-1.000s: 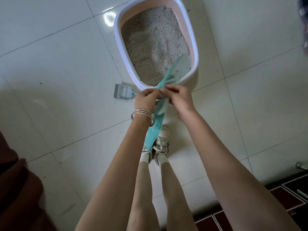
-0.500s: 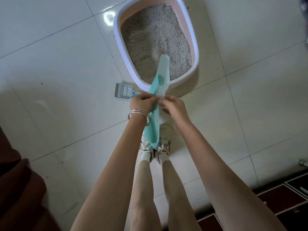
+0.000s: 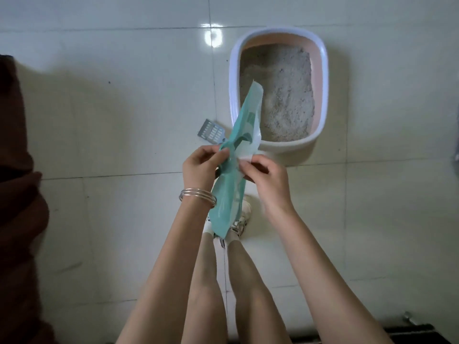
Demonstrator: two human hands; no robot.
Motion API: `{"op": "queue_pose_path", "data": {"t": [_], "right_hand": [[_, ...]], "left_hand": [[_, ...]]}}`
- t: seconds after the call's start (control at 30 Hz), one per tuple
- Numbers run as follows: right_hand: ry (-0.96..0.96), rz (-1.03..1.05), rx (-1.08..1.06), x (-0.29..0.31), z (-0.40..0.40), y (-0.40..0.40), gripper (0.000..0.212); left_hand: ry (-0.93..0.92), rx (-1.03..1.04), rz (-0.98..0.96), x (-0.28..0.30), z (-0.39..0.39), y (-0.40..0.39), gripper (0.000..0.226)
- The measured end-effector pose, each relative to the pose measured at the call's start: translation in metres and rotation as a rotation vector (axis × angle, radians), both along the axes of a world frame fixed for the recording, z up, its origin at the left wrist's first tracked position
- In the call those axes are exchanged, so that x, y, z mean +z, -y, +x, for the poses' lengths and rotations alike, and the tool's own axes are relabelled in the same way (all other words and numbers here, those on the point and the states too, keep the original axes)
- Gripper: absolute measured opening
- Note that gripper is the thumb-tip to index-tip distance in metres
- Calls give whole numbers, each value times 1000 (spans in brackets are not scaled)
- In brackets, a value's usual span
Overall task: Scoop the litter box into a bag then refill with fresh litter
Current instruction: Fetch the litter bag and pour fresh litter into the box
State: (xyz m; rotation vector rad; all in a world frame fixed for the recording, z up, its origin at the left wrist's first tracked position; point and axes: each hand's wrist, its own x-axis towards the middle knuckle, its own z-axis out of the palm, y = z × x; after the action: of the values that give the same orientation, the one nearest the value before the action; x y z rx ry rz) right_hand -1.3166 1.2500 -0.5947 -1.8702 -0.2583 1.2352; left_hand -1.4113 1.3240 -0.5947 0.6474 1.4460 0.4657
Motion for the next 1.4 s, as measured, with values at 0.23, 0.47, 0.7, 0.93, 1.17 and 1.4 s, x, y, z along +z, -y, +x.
{"op": "queue_pose_path", "data": {"t": [0.23,0.47,0.7,0.93,1.17,1.4], "right_hand": [[31,-7,309,32,-74,-32,3],[6,31,523,34,-189,-89,20],[18,42,654,14,-334,-128,15],[-18,14,616,-13,-513,-131,19],[-69,-67,644,-50,-656,-118,21],[-166,-131,982,-84,-741,-117,27]], "left_hand": [[-50,353,48,20,-103,-2,21],[-120,656,142,25,-223,-14,24],[-161,714,201,1,-376,-40,24],[-307,570,195,-15,-551,-63,20],[-538,457,90,-55,-683,-54,17],[-842,497,-4,-84,-762,-26,9]]}}
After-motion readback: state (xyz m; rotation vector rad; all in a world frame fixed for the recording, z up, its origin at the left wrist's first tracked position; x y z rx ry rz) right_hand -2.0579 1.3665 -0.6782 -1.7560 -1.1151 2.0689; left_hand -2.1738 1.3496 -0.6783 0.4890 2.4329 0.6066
